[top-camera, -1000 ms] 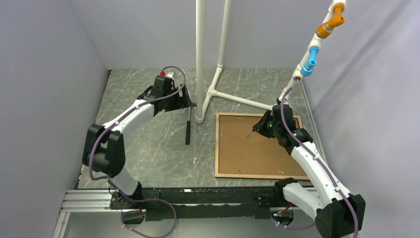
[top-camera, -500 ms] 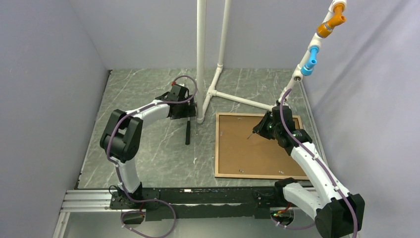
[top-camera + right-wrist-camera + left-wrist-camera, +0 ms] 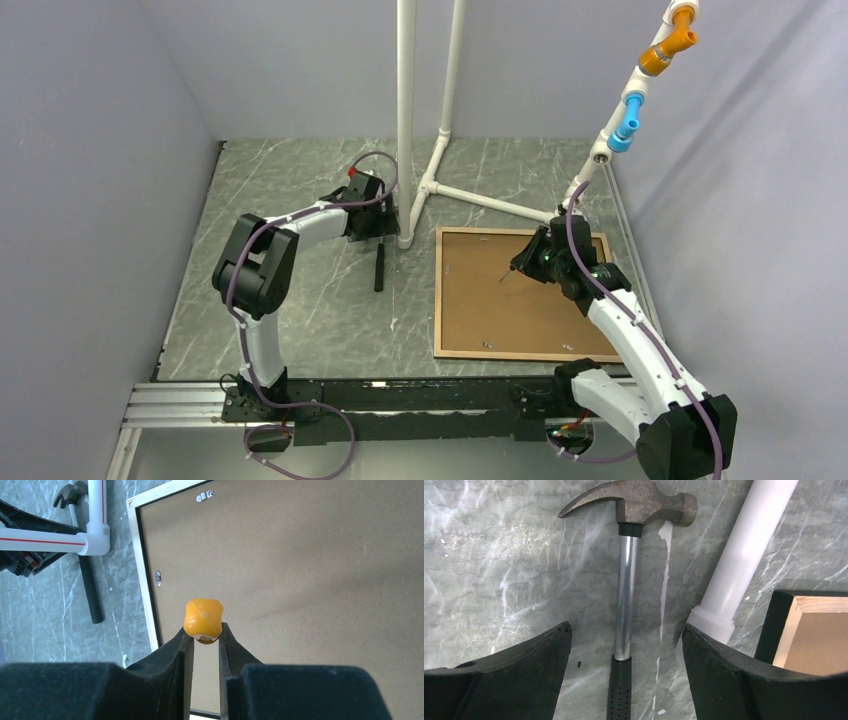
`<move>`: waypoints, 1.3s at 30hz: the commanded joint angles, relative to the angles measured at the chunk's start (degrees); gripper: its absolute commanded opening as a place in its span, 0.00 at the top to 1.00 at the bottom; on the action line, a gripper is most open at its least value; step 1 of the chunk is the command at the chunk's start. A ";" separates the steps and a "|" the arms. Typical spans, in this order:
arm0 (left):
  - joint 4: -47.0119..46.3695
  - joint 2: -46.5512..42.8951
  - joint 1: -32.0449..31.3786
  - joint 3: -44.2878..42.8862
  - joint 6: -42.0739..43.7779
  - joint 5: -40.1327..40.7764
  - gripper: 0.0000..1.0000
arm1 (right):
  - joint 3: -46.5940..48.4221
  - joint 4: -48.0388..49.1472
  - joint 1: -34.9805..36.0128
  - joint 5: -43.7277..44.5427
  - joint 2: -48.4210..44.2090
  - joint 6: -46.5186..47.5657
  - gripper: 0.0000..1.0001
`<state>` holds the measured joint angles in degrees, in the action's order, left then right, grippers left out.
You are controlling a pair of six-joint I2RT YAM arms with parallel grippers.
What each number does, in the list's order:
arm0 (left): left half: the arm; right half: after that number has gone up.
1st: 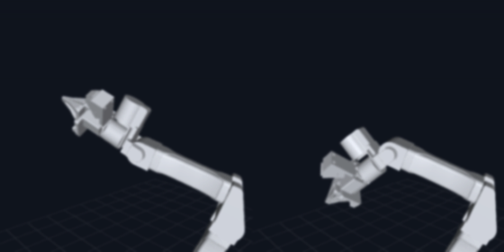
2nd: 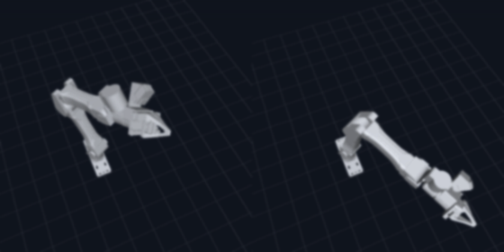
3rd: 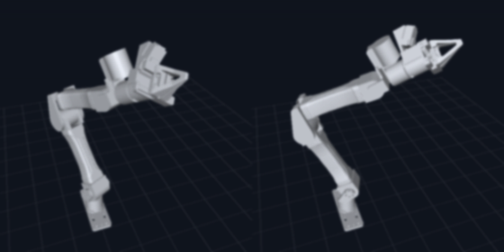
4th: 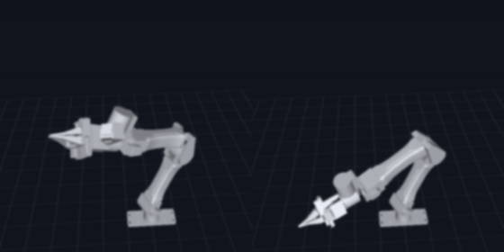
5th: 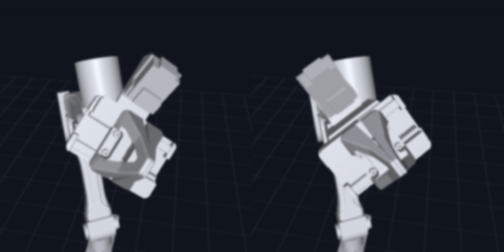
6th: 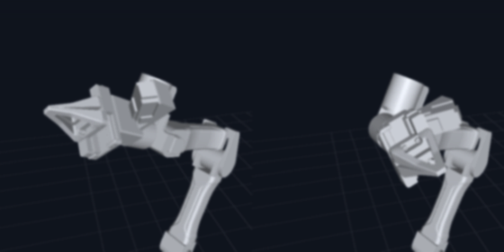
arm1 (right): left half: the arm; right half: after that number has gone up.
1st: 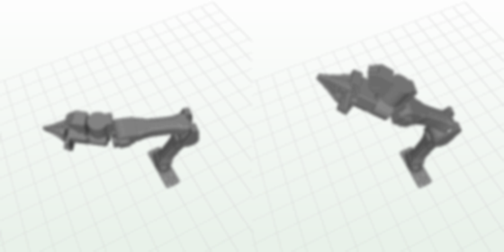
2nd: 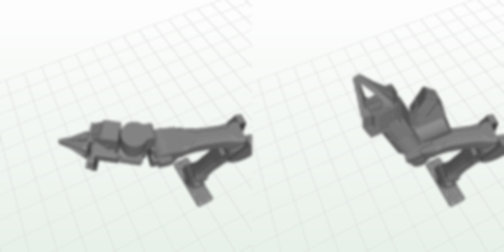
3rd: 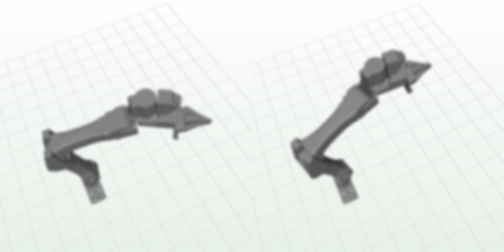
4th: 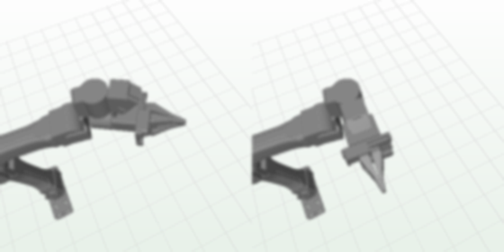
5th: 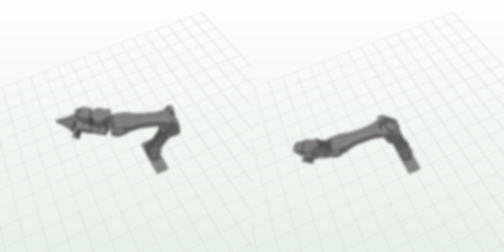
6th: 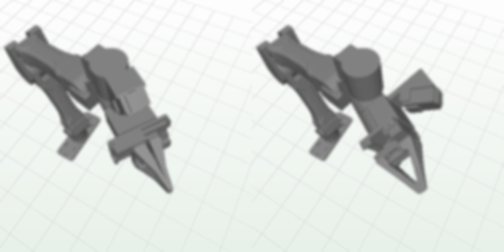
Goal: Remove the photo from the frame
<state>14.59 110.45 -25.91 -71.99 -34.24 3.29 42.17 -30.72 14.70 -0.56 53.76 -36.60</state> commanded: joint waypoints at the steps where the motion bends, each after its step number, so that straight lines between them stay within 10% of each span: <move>1: -4.83 1.49 -2.13 -0.29 -2.95 -5.19 0.16 | -0.12 0.99 -0.28 -0.82 -1.55 -0.02 1.00; 39: -4.08 10.05 -12.29 -11.87 -7.16 -12.31 0.15 | -0.18 -0.66 -0.46 -0.54 -4.26 0.46 1.00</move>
<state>9.89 120.38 -35.42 -84.16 -40.36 -4.80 41.60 -31.24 14.44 -0.97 50.54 -36.60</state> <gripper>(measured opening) 0.841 0.206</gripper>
